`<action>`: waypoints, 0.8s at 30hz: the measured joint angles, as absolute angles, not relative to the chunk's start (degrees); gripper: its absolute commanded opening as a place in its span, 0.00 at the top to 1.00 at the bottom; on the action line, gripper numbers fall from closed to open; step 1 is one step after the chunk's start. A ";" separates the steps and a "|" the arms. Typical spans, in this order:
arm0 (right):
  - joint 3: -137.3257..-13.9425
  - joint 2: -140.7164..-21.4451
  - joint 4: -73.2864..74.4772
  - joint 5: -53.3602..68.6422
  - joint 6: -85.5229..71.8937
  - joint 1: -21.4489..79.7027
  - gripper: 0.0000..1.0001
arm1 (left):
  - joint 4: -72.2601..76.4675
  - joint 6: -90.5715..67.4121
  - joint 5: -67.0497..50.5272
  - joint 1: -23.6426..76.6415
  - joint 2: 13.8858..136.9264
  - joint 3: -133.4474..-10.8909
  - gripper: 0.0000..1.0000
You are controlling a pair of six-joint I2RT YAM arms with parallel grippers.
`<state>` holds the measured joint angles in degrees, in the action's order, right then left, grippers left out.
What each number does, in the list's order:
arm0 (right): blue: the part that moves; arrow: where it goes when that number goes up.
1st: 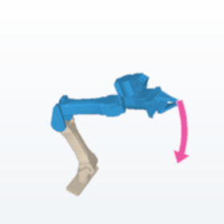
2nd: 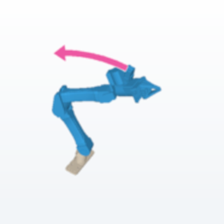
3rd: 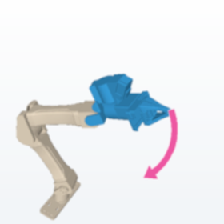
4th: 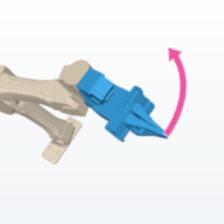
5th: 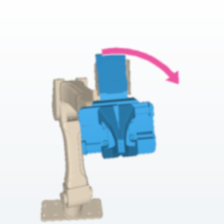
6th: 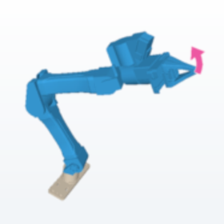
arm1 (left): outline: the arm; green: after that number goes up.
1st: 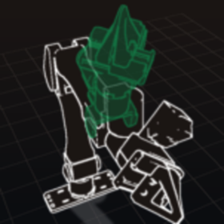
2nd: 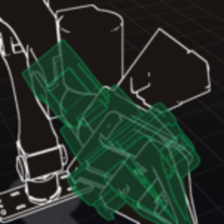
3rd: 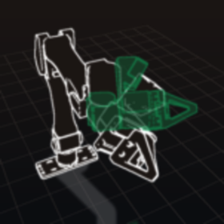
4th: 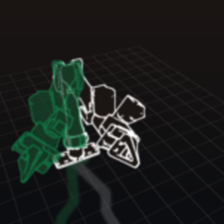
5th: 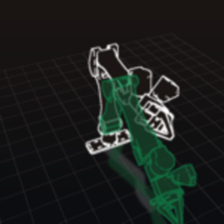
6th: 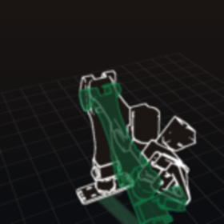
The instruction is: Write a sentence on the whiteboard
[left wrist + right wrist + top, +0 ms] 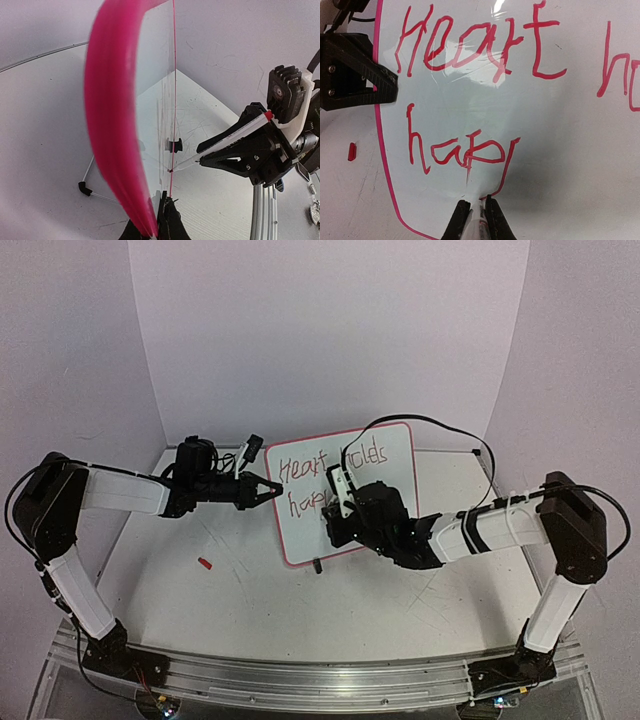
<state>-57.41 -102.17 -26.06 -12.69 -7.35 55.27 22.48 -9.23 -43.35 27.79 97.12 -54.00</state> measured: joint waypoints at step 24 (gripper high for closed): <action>-59.33 -98.04 -25.89 -14.33 -4.34 53.31 1.00 | 22.48 -8.99 -43.44 27.86 97.03 -54.00 1.00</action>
<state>-59.33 -98.04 -25.89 -14.33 -4.34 53.31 22.48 -8.99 -43.44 27.86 97.03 -54.00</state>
